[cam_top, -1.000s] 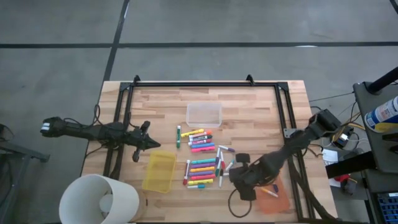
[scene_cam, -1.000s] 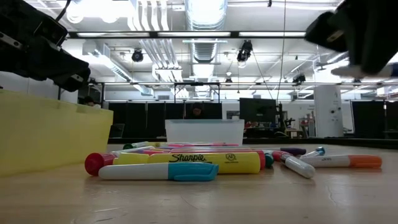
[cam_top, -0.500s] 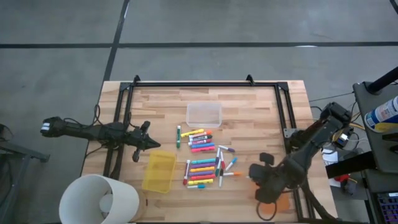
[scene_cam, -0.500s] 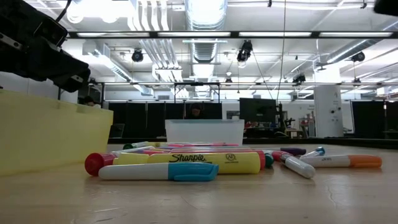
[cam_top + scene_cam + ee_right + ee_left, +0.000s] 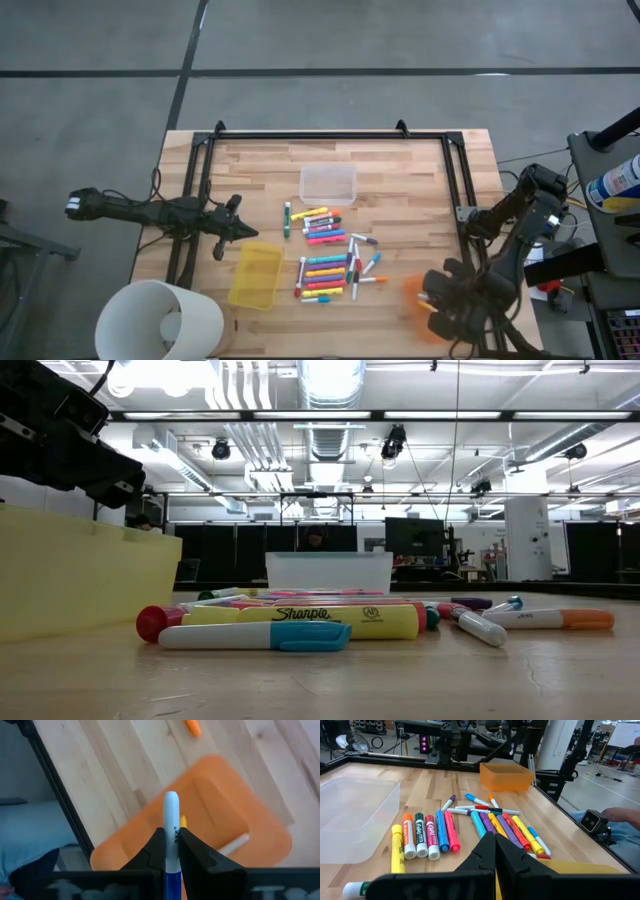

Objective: Pick & Place Markers
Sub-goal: Put the small dark blue highlighter pen into the orange bin

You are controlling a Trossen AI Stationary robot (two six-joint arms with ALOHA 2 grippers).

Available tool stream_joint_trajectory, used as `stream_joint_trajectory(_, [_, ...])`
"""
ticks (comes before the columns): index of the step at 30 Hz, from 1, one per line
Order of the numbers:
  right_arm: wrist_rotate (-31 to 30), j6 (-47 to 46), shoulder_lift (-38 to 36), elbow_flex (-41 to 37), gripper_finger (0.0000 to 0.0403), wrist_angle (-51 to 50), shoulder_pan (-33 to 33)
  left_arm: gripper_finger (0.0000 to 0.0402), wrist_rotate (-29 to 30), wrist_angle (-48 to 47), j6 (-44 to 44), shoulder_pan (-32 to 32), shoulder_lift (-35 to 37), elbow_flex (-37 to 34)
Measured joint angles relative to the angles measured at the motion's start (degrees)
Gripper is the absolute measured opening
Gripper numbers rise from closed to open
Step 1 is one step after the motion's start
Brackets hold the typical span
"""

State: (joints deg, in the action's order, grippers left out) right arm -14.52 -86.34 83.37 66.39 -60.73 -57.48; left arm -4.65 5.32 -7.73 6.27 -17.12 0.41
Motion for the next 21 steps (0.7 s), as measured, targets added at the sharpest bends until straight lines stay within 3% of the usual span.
stream_joint_trajectory(7, [-0.74, -6.85, 0.00, -4.02, 0.0027, 1.78, -1.66, 0.0000, 0.00, -0.01, 0.00, 0.00, 0.00, 0.02])
stream_joint_trajectory(21, [0.45, -7.78, 0.35, -10.82, 0.0027, 8.08, -1.65, 0.0000, 0.01, -0.02, 0.00, 0.01, 0.00, 0.00])
